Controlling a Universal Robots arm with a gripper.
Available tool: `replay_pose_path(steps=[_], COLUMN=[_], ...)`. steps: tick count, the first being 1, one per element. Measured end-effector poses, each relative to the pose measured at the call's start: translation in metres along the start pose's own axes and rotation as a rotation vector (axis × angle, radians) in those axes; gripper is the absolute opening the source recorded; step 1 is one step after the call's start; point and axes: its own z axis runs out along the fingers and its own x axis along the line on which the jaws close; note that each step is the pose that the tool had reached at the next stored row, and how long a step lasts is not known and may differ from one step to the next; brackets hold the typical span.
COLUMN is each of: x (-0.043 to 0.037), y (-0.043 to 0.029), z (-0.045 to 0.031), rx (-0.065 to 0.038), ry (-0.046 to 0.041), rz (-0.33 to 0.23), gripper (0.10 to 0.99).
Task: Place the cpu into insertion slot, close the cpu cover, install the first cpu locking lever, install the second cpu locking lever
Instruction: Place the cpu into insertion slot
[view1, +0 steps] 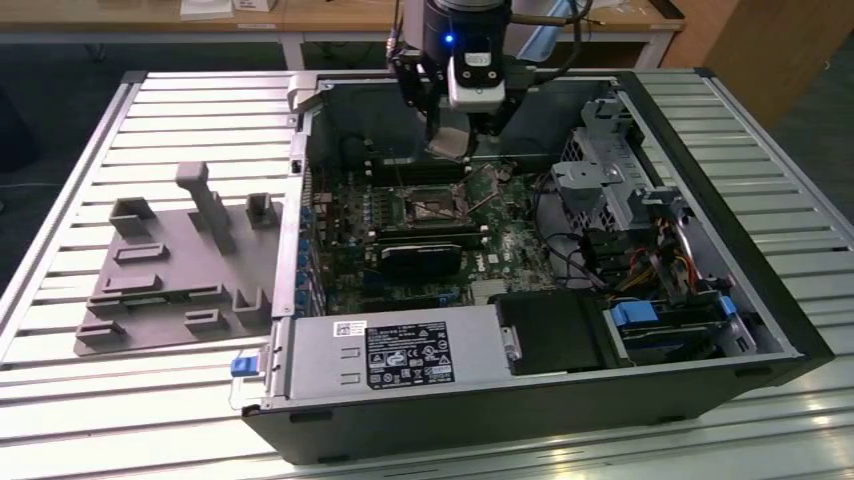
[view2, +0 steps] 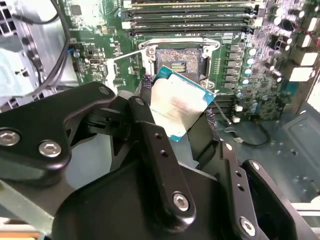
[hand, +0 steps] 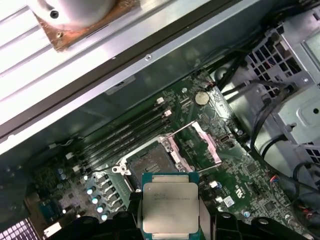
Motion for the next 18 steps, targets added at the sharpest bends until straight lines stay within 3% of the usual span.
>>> replay_pose_path(steps=[18], x=[-0.0001], y=[-0.0008], z=[0.0086], rx=[-0.004], ry=[-0.0195], rz=[0.214], gripper=[0.537])
